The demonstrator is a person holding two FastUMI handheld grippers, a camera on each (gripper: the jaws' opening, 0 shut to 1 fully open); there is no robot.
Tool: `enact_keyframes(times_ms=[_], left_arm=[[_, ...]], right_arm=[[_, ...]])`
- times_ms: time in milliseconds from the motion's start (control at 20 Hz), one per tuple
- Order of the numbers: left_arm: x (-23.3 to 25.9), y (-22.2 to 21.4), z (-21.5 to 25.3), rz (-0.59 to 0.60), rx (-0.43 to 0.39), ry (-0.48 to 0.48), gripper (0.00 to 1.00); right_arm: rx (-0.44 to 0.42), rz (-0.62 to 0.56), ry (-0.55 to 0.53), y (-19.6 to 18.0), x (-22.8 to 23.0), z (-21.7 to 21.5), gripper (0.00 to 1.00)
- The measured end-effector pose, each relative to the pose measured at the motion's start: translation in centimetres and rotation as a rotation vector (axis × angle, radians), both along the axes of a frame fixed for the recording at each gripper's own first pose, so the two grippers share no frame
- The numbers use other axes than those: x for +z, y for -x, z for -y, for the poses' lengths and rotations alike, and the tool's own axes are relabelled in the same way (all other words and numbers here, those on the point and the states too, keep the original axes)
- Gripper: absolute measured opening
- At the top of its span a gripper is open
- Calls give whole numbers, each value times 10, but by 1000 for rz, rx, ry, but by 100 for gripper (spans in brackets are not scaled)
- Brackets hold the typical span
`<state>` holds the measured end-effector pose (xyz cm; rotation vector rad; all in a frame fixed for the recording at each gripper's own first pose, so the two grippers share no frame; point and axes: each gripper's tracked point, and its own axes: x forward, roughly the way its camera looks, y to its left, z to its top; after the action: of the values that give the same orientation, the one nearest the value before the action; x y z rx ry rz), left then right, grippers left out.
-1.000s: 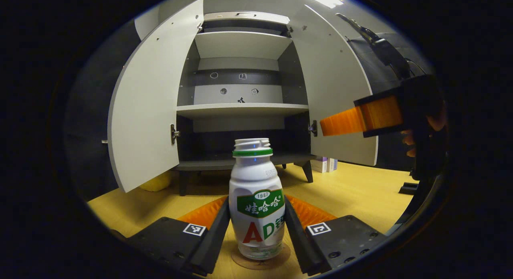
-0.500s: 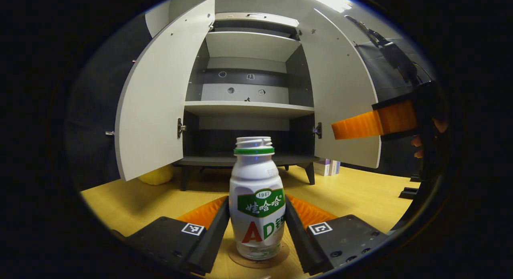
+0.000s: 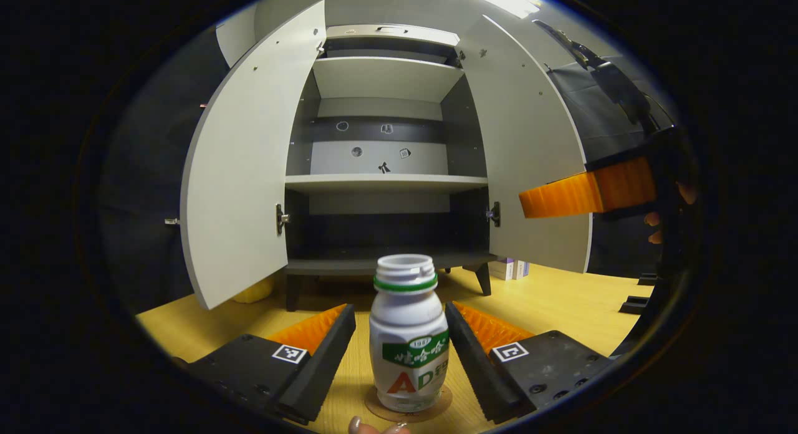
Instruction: Grasp the bottle in the cabinet with the left hand and place it on the coaster, then close the right door with the right hand and the left door with the left hand.
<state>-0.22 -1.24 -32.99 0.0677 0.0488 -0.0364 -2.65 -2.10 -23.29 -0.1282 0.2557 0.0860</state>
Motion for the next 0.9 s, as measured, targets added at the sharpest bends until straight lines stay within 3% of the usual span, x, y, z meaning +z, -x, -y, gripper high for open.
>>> enact_keyframes(times_ms=[450,700,900], left_arm=[[163,18,4,61,-79,51,92],[230,54,-41,48,-29,46,92],[260,88,-100,36,65,27,92]], right_arm=[[-37,123,-83,-5,131,7,98],[-134,206,-81,10,198,35,98],[-246,225,-100,29,219,63,98]])
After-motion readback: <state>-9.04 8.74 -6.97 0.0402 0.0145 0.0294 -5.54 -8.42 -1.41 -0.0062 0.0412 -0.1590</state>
